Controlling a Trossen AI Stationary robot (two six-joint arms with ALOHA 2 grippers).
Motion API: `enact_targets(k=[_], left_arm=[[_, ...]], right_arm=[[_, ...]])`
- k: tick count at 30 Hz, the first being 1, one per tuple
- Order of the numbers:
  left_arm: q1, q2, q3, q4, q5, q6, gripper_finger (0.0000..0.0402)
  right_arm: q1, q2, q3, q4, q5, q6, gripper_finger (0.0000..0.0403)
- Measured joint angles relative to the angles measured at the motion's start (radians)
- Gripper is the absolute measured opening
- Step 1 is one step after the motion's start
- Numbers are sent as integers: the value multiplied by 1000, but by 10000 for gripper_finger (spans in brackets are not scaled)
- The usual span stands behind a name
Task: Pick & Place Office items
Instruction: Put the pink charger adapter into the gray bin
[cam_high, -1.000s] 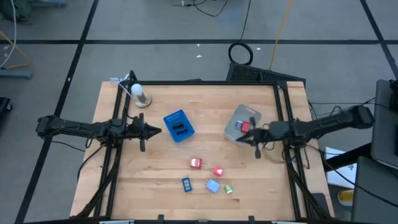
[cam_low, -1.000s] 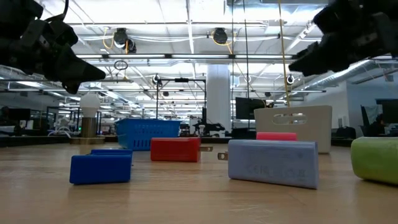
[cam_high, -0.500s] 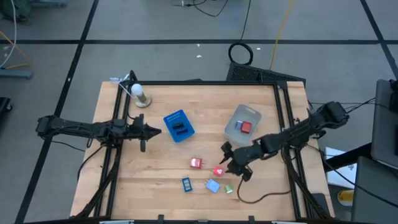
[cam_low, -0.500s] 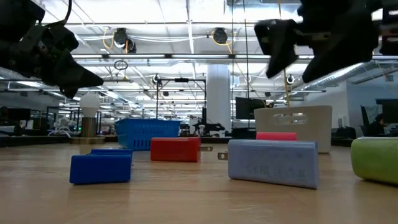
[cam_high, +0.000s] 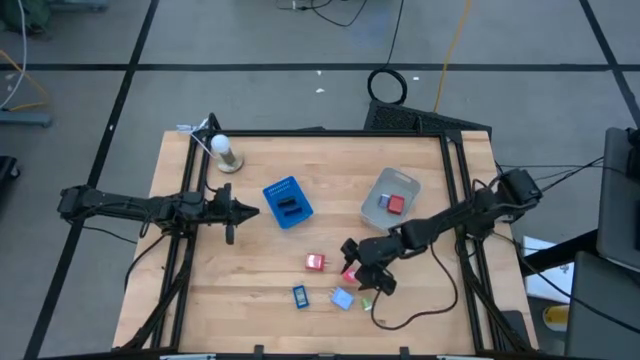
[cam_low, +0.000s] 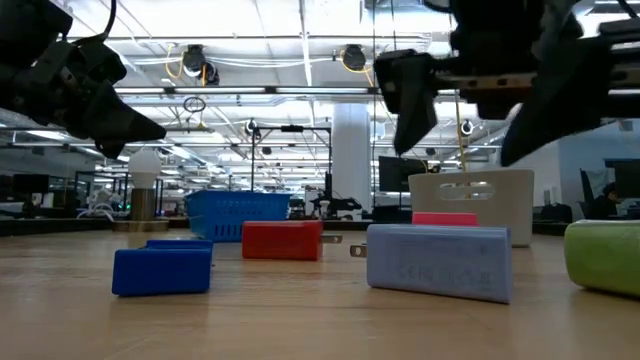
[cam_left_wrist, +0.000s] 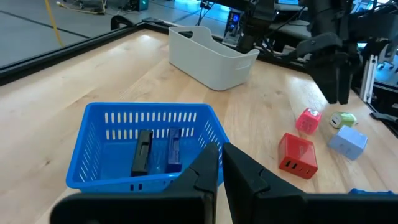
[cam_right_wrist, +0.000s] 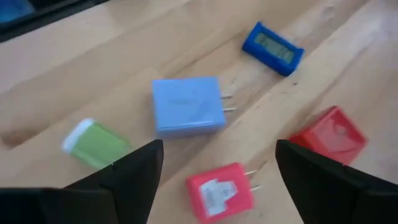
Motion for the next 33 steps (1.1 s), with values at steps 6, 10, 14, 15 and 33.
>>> enact_targets(k=[6, 10, 14, 15, 33], left_arm=[[0, 0, 0, 0, 1, 13, 21], [0, 0, 0, -1, 1, 16, 21], [0, 0, 0, -2, 1, 19, 21], [0, 0, 0, -1, 1, 20, 21], [0, 0, 0, -2, 1, 24, 21]], right_arm=[[-61, 56, 1, 28, -76, -18, 303], [-85, 78, 1, 23, -143, -13, 302], [-95, 100, 1, 36, -181, 12, 302], [-96, 111, 1, 34, -182, 11, 302], [-100, 171, 0, 72, -181, 11, 256]])
